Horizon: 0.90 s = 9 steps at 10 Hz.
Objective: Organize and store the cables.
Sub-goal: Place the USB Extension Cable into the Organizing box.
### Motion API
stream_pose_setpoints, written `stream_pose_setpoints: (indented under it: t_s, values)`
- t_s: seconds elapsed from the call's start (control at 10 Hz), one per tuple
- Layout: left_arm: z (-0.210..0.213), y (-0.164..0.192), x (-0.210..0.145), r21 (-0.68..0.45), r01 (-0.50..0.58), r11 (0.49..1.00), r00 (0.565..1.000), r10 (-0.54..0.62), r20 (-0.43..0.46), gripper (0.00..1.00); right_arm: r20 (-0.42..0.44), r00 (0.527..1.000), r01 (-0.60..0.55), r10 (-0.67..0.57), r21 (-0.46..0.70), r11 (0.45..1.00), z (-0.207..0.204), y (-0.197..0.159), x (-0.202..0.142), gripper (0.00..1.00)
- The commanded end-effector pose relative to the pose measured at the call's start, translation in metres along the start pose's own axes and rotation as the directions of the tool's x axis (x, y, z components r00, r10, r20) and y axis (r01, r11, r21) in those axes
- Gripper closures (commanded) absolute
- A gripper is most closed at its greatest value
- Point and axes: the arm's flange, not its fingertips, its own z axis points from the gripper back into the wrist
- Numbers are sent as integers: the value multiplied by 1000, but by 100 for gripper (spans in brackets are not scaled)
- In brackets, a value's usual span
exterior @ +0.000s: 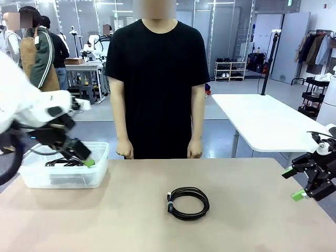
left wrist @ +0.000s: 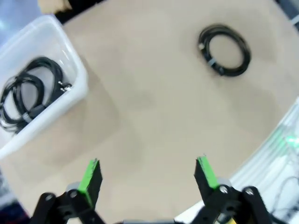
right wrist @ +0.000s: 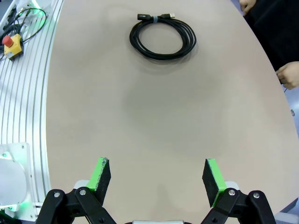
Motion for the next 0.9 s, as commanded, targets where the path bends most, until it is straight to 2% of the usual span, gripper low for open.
stream_pose_setpoints:
  t_s: [0.0, 0.2, 0.3, 0.4, 0.7, 0.8]
  values:
    - [-5, -45, 28, 5, -51, 999, 988, 51, -144, 0, 4, 1000, -14, 14, 0, 1000, 0, 1, 0, 0]
    - [-42, -94, 50, 63, -75, 995, 982, 85, -170, 0, 4, 1000, -14, 14, 0, 1000, 0, 1, 0, 0]
    - [-64, -113, 54, 165, -124, 979, 973, 152, -171, 0, 4, 1000, -14, 14, 0, 1000, 0, 1, 0, 0]
    - [-82, -129, 57, 176, -137, 975, 965, 171, -197, 0, 4, 1000, -14, 14, 0, 1000, 0, 1, 0, 0]
    - [-133, -162, 74, 236, -195, 952, 962, 233, -145, 0, 4, 1000, -14, 14, 0, 1000, 0, 1, 0, 0]
    - [-148, -169, 81, 218, -223, 950, 953, 259, -156, 0, 4, 1000, -14, 14, 0, 1000, 0, 1, 0, 0]
